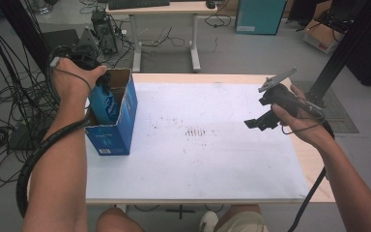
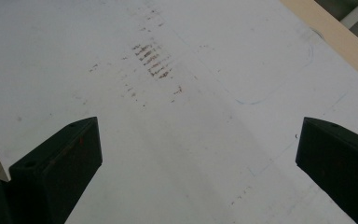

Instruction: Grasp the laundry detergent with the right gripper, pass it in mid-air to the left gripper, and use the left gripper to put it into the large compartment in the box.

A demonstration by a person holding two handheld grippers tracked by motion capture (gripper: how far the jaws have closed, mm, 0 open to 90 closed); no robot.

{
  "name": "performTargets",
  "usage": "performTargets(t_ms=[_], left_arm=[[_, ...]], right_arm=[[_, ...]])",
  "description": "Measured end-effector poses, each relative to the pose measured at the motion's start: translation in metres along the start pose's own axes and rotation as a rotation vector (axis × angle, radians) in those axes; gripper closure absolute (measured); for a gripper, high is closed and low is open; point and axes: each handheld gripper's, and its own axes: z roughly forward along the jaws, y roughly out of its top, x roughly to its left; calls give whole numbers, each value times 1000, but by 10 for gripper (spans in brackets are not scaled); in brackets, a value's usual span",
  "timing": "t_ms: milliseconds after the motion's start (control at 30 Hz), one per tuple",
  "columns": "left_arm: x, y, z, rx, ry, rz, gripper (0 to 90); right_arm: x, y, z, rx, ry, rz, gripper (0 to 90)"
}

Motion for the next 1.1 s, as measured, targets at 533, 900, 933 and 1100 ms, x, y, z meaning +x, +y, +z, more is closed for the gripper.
performTargets(t_ms=[533,900,933,1100], left_arm=[[-5,-5,41,-6,6,32,371],[-6,-10,62,22,-9,40,370],[-6,-10,63,29,-8,42,370],[-4,-12,66,36,-15,47,369]], right_arm=[[-5,-6,5,11,0,18,3],[-8,-7,9,22,1,29,3],[-8,-7,9,21,0,27,3],[-11,-8,9,30,-3,29,3]])
